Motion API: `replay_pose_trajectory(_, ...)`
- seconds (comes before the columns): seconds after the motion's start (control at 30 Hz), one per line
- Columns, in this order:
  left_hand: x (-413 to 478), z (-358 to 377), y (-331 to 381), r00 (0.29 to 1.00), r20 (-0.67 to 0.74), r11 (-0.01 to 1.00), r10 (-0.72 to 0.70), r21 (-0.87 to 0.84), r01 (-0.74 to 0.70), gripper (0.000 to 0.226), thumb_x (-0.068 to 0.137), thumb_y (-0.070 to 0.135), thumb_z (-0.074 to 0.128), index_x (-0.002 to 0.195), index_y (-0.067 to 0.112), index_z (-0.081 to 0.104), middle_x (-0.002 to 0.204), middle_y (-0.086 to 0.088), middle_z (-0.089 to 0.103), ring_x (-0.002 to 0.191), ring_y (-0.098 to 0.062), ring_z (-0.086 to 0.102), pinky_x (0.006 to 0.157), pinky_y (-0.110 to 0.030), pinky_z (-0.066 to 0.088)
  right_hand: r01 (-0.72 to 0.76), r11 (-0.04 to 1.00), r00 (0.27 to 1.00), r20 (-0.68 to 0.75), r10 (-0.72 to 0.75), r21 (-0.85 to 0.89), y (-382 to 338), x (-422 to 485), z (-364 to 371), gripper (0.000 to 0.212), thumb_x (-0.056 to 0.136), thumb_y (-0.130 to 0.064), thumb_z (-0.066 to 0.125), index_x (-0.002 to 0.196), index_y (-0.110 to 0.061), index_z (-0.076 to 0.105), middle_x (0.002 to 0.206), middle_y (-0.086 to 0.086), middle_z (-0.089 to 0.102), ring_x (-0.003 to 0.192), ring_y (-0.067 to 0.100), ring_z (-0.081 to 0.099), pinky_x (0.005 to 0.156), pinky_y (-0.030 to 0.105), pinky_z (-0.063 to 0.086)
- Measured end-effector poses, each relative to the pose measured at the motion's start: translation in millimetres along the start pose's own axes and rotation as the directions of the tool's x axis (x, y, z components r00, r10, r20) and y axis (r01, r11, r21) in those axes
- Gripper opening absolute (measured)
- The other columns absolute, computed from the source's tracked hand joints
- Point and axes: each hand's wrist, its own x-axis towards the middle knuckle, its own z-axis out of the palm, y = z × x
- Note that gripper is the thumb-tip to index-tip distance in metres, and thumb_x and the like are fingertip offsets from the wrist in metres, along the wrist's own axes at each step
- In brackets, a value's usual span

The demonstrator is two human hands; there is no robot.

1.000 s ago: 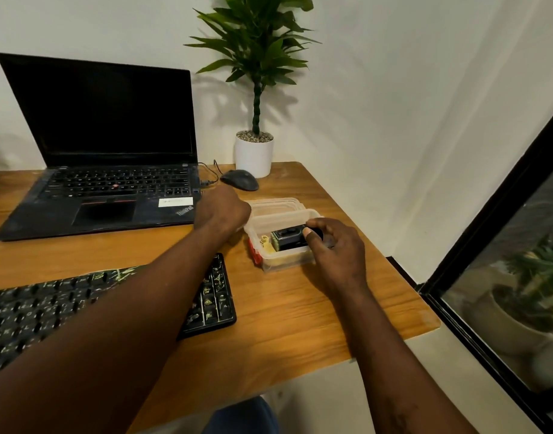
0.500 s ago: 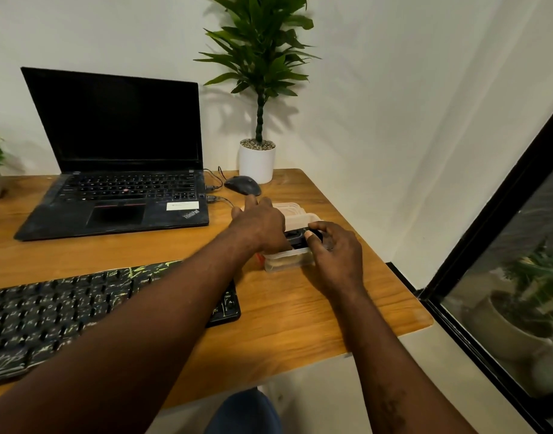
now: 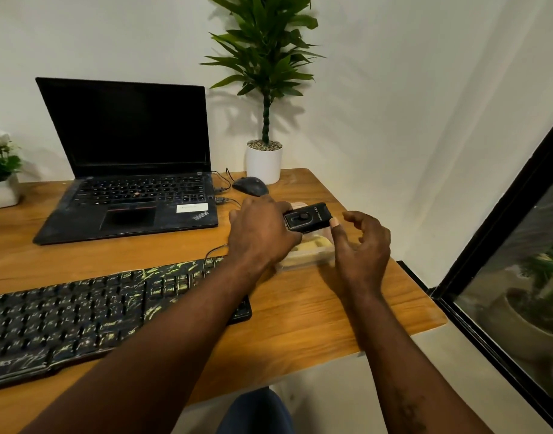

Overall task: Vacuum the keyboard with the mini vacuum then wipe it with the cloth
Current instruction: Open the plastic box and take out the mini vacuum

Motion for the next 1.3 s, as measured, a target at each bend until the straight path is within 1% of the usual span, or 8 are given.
replay_pose_trajectory(0.13,-41.7,-7.9,3.9,0.991,-0.133,0.990,-0.029,-0.143,0.009,0.066,0.082,0.059,0.075,0.139,0.029,0.061,0.128,0.005,0.069,0.117,-0.020,0.057,0.099,-0.041,0.049,0.076,0.986,0.997,-0.015,-0.075,0.151,-14.3,-11.9,-10.6,0.033,0.093,-0.034,0.073,0.122,-0.024,0.062,0.101,-0.012,0.065,0.091,0.011,0.062,0.071,0.029,0.057)
replay_pose_trajectory(0.23,-73.5,-8.1,-0.3,0.983,-0.174,0.969,-0.057,-0.246,0.013,0.068,0.084,0.057,0.075,0.143,0.027,0.057,0.132,0.005,0.067,0.118,-0.015,0.056,0.101,-0.037,0.049,-0.215,0.872,0.972,0.181,0.149,0.439,-30.1,-39.2,-16.3,0.039,0.095,-0.034,0.071,0.131,-0.030,0.057,0.102,0.001,0.071,0.093,0.018,0.070,0.077,0.039,0.061)
replay_pose_trajectory(0.3,-91.3,-4.1,-4.4,0.979,-0.196,0.964,-0.061,-0.265,0.007,0.066,0.085,0.054,0.074,0.143,0.027,0.055,0.132,0.008,0.065,0.119,-0.013,0.054,0.101,-0.032,0.044,-0.449,0.701,0.876,0.429,0.221,0.555,-42.6,-60.1,-15.3,0.048,0.091,-0.042,0.071,0.136,-0.037,0.054,0.116,0.007,0.072,0.104,0.027,0.070,0.079,0.046,0.059)
replay_pose_trajectory(0.43,-117.8,3.0,-12.9,0.976,-0.219,0.986,-0.001,-0.164,-0.036,0.065,0.085,0.054,0.069,0.141,0.025,0.056,0.130,0.006,0.065,0.119,-0.015,0.053,0.104,-0.037,0.041,-0.550,0.529,0.819,0.540,0.192,0.647,-68.2,-87.4,-9.7,0.047,0.089,-0.034,0.071,0.135,-0.033,0.059,0.127,0.009,0.071,0.121,0.031,0.067,0.103,0.056,0.052)
replay_pose_trajectory(0.53,-128.4,1.3,-22.5,0.967,-0.254,0.994,0.010,-0.099,-0.036,0.067,0.084,0.057,0.067,0.140,0.022,0.057,0.127,0.003,0.067,0.114,-0.019,0.054,0.098,-0.041,0.044,-0.605,0.443,0.787,0.580,0.210,0.661,-77.9,-97.9,-8.0,0.041,0.089,-0.027,0.071,0.130,-0.031,0.064,0.128,0.014,0.069,0.122,0.035,0.066,0.107,0.060,0.048)
replay_pose_trajectory(0.77,-142.9,-3.0,-41.4,0.959,-0.283,0.995,-0.029,-0.100,0.001,0.066,0.083,0.056,0.065,0.137,0.018,0.060,0.124,-0.001,0.069,0.111,-0.024,0.055,0.093,-0.046,0.048,-0.615,0.517,0.775,0.579,0.254,0.596,-89.3,-113.5,1.1,0.039,0.091,-0.024,0.073,0.129,-0.027,0.063,0.122,0.012,0.072,0.117,0.032,0.069,0.103,0.062,0.051)
replay_pose_trajectory(0.97,-142.7,-2.8,-42.9,0.970,-0.240,0.991,-0.051,-0.134,0.019,0.065,0.084,0.059,0.069,0.138,0.023,0.060,0.127,0.003,0.068,0.112,-0.021,0.053,0.093,-0.044,0.047,-0.639,0.490,0.757,0.595,0.268,0.592,-90.0,-111.5,0.2,0.050,0.090,-0.024,0.072,0.137,-0.023,0.056,0.124,0.017,0.070,0.116,0.037,0.069,0.099,0.061,0.053)
replay_pose_trajectory(1.3,-141.6,-2.5,-44.6,0.981,-0.178,0.984,-0.081,-0.172,0.050,0.069,0.084,0.062,0.068,0.142,0.027,0.055,0.134,0.008,0.065,0.121,-0.018,0.047,0.099,-0.040,0.038,-0.669,0.403,0.742,0.589,0.319,0.625,-94.2,-108.8,-2.6,0.055,0.092,-0.017,0.068,0.144,-0.018,0.049,0.120,0.014,0.073,0.108,0.030,0.073,0.077,0.035,0.060)
